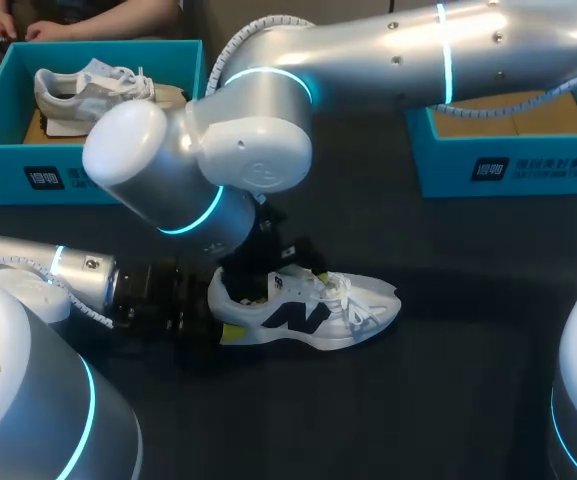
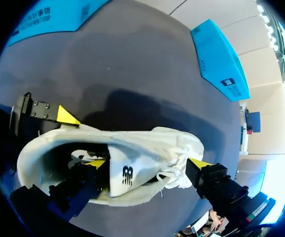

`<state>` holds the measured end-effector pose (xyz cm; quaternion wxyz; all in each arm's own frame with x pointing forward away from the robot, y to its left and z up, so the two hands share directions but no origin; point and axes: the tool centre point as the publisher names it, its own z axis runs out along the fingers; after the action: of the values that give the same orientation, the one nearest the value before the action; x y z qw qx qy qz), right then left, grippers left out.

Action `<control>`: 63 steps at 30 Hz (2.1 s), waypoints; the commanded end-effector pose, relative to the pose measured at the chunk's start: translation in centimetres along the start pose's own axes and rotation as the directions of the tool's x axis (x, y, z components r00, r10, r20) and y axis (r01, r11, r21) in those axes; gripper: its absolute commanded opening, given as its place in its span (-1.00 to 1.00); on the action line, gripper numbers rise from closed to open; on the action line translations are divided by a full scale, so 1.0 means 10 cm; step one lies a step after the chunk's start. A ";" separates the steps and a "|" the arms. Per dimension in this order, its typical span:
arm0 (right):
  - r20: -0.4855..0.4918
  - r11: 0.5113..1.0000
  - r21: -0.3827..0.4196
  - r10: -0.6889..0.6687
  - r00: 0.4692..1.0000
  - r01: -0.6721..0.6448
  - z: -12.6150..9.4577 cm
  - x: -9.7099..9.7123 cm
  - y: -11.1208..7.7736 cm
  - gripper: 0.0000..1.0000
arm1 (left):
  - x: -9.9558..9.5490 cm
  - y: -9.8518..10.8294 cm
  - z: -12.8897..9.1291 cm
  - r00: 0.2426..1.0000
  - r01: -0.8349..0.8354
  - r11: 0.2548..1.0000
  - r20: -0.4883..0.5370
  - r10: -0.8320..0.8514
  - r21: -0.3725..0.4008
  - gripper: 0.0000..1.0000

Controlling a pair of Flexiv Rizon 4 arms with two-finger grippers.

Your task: Take the shoe out of the shoebox, open the shoe tongue, remove and reinsert the insole, then place the shoe into the shoebox

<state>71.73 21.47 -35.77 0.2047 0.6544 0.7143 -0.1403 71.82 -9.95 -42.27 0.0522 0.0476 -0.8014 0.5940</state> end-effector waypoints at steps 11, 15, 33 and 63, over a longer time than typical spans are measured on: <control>0.041 0.982 0.004 0.190 0.981 -0.190 0.01 -0.01 -0.01 1.00 | -0.01 0.00 0.00 1.000 0.001 1.000 -0.001 -0.001 -0.004 -1.00; 0.050 0.980 0.005 0.198 0.979 -0.198 -0.03 -0.07 -0.02 1.00 | -0.01 0.00 0.00 1.000 0.001 1.000 -0.001 -0.001 -0.004 -1.00; 0.009 0.977 0.052 0.204 0.979 -0.204 -0.17 -0.22 0.00 -0.51 | -0.01 0.00 0.00 1.000 0.001 1.000 -0.001 -0.001 -0.004 -1.00; -0.039 0.972 0.040 0.233 0.972 -0.232 0.12 -0.85 -0.04 -1.00 | -0.01 0.00 0.00 1.000 0.001 1.000 -0.001 -0.001 -0.004 -1.00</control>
<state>72.40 14.24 -32.51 0.1930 0.7013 0.6729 -0.1347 71.82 -9.97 -42.26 0.0522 0.0475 -0.8014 0.5940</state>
